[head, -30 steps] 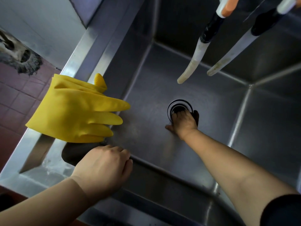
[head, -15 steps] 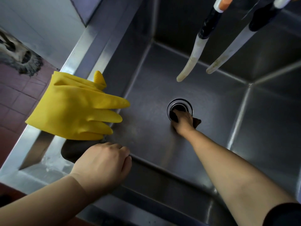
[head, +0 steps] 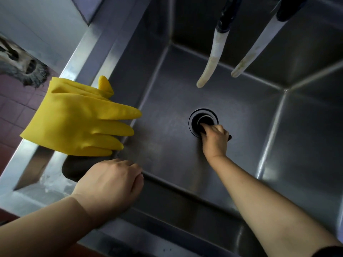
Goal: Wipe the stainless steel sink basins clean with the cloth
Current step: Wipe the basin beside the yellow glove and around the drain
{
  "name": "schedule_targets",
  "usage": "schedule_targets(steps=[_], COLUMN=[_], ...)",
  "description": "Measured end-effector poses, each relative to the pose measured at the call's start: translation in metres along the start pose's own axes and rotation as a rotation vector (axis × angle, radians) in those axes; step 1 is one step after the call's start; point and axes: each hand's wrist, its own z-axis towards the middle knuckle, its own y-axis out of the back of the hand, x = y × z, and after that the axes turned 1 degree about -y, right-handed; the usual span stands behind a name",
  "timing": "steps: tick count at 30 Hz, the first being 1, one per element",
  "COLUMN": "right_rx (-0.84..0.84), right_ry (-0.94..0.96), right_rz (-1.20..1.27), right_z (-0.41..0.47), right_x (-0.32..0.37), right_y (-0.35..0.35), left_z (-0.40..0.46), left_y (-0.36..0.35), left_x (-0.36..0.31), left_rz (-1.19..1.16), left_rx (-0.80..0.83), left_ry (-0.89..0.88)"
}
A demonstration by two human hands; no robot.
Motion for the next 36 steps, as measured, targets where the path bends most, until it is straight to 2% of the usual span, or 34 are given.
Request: schedule_targets(steps=[4,7,9,13,18,22,27,33,36], right_rx=[0.199,0.228,0.218,0.168,0.242,0.303,0.313,0.281,0.337], right_ry=[-0.047,-0.095,-0.073,-0.016,0.069,0.109,0.175,0.194,0.245], right_rz=[-0.177,-0.176,-0.121,0.028,0.029,0.053,0.011,0.161,-0.033], right_z=[0.027,0.027,0.019,0.008,0.004,0.005,0.002,-0.029,-0.066], right_x=[0.014,0.015,0.014,-0.002,-0.012,-0.017,-0.021,-0.041,-0.068], right_y=[0.011,0.007,0.002,-0.014,-0.017,-0.014,-0.016,-0.009,0.004], left_z=[0.001,0.002,0.005,0.043,0.149,0.210,0.228,0.232,0.229], left_y=[0.004,0.006,0.009,0.009,-0.039,-0.078,-0.095,-0.097,-0.092], left_x=[-0.001,0.000,-0.004,-0.017,-0.049,-0.057,-0.058,-0.060,-0.057], left_rz=[-0.012,-0.037,-0.038,0.121,0.225,0.312,0.530,0.636,0.599], left_rx=[0.017,0.076,0.207,0.492,0.401,0.409,0.466,0.481,0.478], left_ry=[-0.013,0.020,0.053,-0.009,-0.163,-0.215,-0.282,-0.305,-0.312])
